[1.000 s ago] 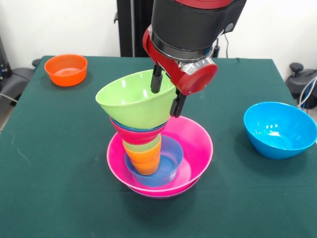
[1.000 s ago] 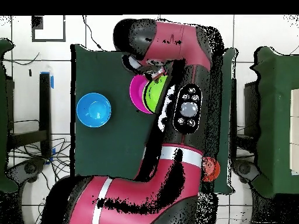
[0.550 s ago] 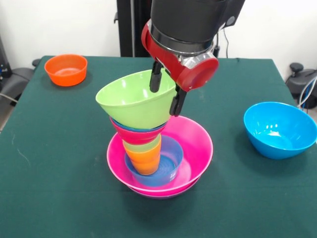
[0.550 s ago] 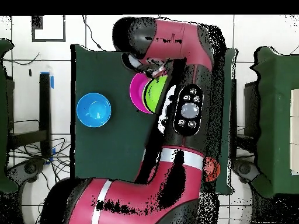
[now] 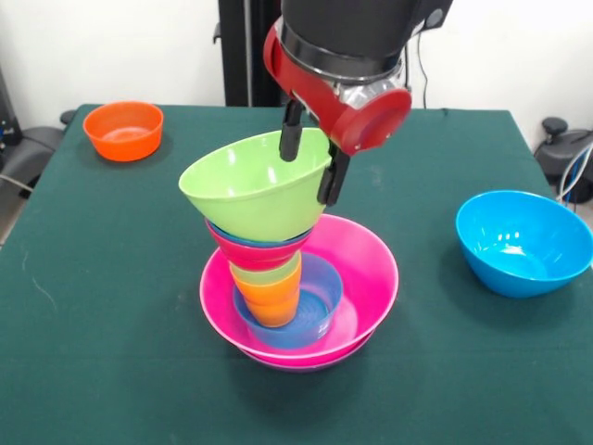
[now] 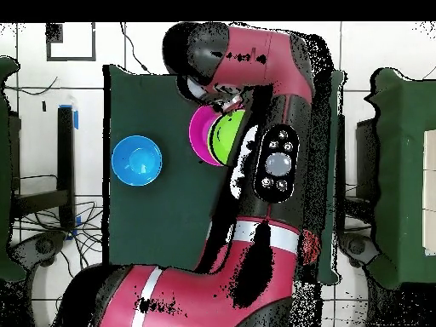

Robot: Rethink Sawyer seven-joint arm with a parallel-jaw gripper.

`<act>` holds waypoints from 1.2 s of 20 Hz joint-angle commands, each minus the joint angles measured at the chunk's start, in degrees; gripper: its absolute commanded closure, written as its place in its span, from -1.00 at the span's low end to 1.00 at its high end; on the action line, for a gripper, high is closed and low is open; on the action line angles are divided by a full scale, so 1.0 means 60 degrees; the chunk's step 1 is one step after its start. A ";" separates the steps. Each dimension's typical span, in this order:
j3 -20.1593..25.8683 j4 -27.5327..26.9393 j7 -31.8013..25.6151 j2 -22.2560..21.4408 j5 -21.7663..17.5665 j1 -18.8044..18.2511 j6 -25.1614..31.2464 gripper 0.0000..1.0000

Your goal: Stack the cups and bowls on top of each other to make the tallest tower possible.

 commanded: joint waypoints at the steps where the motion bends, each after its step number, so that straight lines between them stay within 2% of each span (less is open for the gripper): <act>1: 0.0596 0.1378 -0.0475 -0.0855 0.0200 0.0040 0.0747 -1.00; 3: 0.0550 0.1250 -0.0609 -0.1241 0.0277 0.0052 0.1368 -1.00; 4: 0.0504 0.1057 -0.0793 -0.1737 0.0354 0.0059 0.2061 -1.00; 6: 0.0489 0.1004 -0.0804 -0.2100 0.0425 0.0064 0.2365 -1.00; 11: 0.0611 0.1360 -0.0845 -0.2480 0.0513 0.0026 0.2131 -1.00; 18: 0.0375 0.2245 -0.0472 -0.3108 0.0494 0.0310 0.1688 -1.00; 24: 0.0277 0.3398 -0.0278 -0.3921 0.0628 0.0593 0.1288 -1.00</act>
